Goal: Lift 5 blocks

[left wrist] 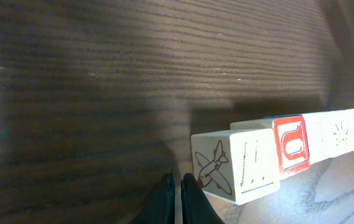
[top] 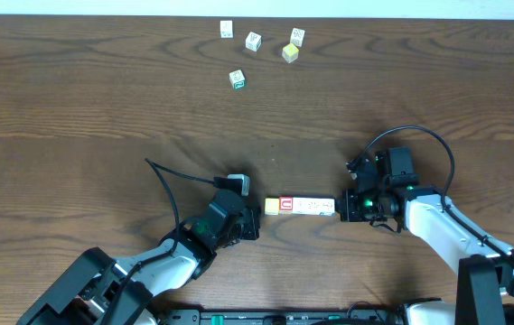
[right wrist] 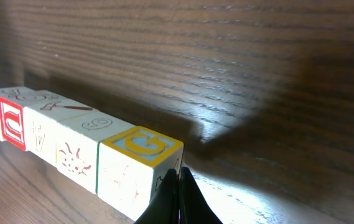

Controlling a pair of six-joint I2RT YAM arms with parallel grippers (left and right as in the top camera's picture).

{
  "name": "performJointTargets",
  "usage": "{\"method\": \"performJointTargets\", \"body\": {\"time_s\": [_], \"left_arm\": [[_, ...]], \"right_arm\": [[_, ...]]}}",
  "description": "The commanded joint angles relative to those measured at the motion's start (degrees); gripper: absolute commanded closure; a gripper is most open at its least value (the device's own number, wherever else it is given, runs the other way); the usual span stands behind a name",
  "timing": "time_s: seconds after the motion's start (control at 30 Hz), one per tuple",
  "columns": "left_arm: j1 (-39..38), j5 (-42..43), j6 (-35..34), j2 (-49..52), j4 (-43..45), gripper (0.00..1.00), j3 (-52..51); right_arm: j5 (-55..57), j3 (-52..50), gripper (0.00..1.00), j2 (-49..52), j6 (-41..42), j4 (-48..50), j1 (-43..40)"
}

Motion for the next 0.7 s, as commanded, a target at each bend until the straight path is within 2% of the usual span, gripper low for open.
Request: {"method": "performJointTargets", "body": {"time_s": [0.0,0.33,0.67], "left_arm": [[-0.1,-1.4,-0.5,0.3,0.0,0.93,1.4],[0.0,-3.2,-0.5,0.3,-0.5,0.93,1.4],[6.0,-3.0,0.2,0.3,-1.6,0.93,1.4]], "right_arm": [[-0.2,0.6,0.99,0.3,-0.7,0.1,1.3],[-0.2,0.6,0.99,0.3,-0.7,0.1,1.3],[-0.3,0.6,0.99,0.3,-0.7,0.5,1.4]]}}
